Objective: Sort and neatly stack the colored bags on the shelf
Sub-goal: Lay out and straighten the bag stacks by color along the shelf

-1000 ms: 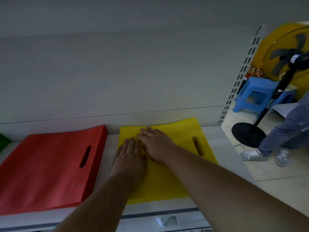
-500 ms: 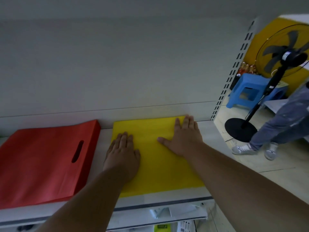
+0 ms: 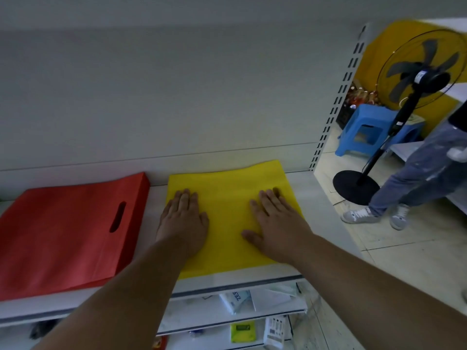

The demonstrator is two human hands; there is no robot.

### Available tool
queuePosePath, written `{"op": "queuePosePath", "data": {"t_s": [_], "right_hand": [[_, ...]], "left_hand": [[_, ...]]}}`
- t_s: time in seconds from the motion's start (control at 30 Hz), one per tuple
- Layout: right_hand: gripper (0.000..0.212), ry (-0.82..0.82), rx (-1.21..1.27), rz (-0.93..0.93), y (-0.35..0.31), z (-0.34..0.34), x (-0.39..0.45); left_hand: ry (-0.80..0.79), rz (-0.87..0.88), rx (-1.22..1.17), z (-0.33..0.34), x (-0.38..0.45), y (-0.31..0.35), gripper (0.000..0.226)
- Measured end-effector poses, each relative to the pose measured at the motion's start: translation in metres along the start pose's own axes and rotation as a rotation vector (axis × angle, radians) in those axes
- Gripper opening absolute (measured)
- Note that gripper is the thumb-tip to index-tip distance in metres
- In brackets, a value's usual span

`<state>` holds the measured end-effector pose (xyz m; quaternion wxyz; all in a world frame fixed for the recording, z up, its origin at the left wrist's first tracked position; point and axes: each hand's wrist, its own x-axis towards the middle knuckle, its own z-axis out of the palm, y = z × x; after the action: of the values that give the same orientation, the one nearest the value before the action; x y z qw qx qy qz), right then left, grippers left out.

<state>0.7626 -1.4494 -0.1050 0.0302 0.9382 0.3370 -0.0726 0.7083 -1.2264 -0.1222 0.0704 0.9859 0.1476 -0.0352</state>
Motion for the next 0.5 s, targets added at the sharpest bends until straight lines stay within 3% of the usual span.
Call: {"op": "queuePosePath", "data": {"t_s": [0.07, 0.2, 0.33, 0.5], "right_hand": [[0.091, 0.024, 0.012, 0.016, 0.001, 0.007, -0.002], [0.093, 0.039, -0.012, 0.016, 0.0, 0.008, -0.001], [0.099, 0.039, -0.009, 0.012, 0.0, 0.007, -0.001], [0.106, 0.013, 0.005, 0.064, 0.008, -0.001, -0.007]], "left_hand": [[0.024, 0.008, -0.04, -0.002, -0.001, 0.0, 0.063], [0.223, 0.148, -0.097, -0.008, -0.028, 0.0, 0.058], [0.032, 0.153, 0.0, 0.002, -0.058, -0.011, 0.082], [0.042, 0.119, 0.027, 0.012, -0.058, -0.015, 0.085]]}}
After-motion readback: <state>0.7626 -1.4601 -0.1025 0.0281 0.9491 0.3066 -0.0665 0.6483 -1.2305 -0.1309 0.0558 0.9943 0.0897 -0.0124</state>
